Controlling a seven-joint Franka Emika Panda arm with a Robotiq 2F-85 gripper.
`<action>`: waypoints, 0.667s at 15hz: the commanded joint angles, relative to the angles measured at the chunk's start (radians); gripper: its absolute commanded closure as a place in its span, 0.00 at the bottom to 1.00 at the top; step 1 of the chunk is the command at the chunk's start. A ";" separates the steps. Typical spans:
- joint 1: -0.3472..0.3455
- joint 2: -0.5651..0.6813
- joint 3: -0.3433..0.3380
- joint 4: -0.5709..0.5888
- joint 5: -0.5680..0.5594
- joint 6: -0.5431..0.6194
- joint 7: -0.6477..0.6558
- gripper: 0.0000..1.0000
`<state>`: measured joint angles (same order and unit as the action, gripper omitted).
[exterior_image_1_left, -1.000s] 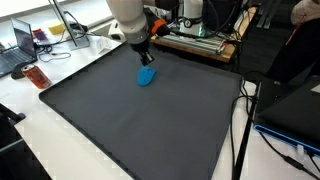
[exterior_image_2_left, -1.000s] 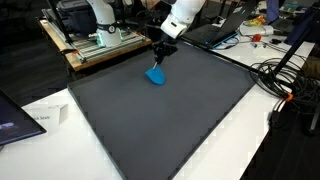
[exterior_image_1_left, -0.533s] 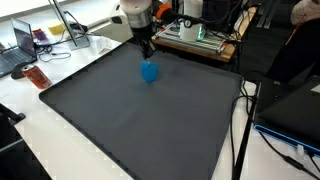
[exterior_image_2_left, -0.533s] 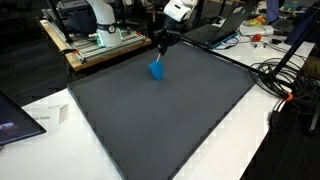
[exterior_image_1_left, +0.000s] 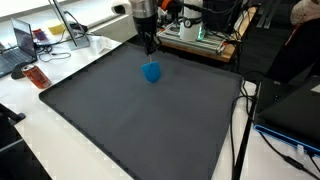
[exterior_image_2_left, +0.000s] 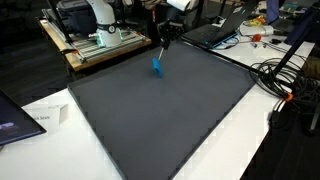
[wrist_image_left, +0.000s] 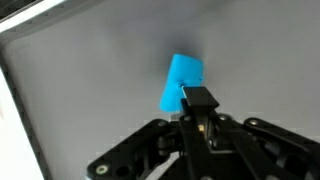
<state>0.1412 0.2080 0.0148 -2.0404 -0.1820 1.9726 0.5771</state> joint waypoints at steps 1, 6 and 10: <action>0.007 -0.046 0.014 -0.022 -0.023 -0.020 -0.004 0.97; 0.013 -0.052 0.029 -0.018 -0.033 -0.029 -0.002 0.97; -0.003 -0.073 0.027 -0.033 -0.009 -0.003 -0.022 0.97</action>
<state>0.1498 0.1797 0.0431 -2.0403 -0.1974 1.9612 0.5771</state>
